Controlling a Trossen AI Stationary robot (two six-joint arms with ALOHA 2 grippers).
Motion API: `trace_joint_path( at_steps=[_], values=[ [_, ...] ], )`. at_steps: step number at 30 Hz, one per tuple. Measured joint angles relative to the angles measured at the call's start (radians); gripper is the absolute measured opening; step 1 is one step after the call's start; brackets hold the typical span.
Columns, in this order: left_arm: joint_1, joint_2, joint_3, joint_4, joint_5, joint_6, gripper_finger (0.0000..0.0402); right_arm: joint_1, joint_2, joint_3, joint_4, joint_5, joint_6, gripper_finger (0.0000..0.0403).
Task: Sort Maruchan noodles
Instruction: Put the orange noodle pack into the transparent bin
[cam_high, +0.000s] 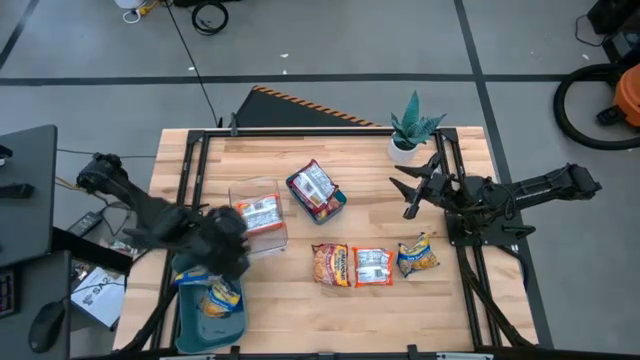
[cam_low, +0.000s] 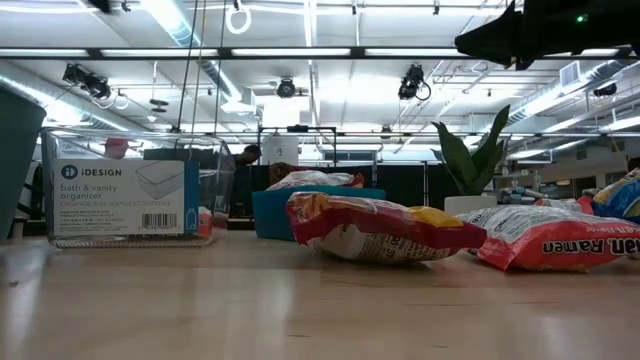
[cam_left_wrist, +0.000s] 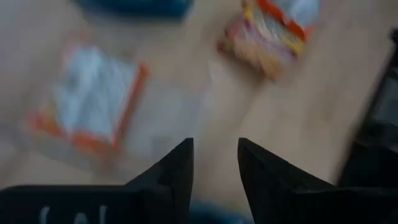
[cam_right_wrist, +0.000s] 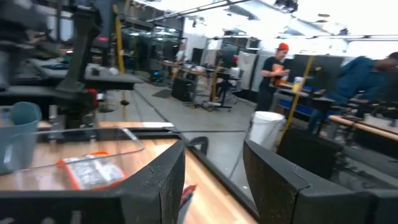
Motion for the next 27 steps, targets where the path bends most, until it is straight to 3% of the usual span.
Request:
trace_joint_path(
  at_steps=[6,13,18,27],
  values=[
    [0.221,0.132,0.0,0.203,-0.021,0.487,0.0126,0.014,0.025,0.0,-0.015,-0.033,0.053,0.0168],
    [0.412,0.327,0.0,0.596,0.14,0.92,0.0125,0.068,0.025,0.0,-0.069,-0.028,0.128,0.0168],
    [0.496,0.457,0.0,0.87,0.29,1.068,0.0125,0.118,0.024,0.0,-0.085,-0.021,0.161,0.0168],
    [0.536,0.622,0.002,1.074,0.309,1.139,0.0128,0.21,0.024,0.0,-0.091,0.159,0.131,0.0168]
  ],
)
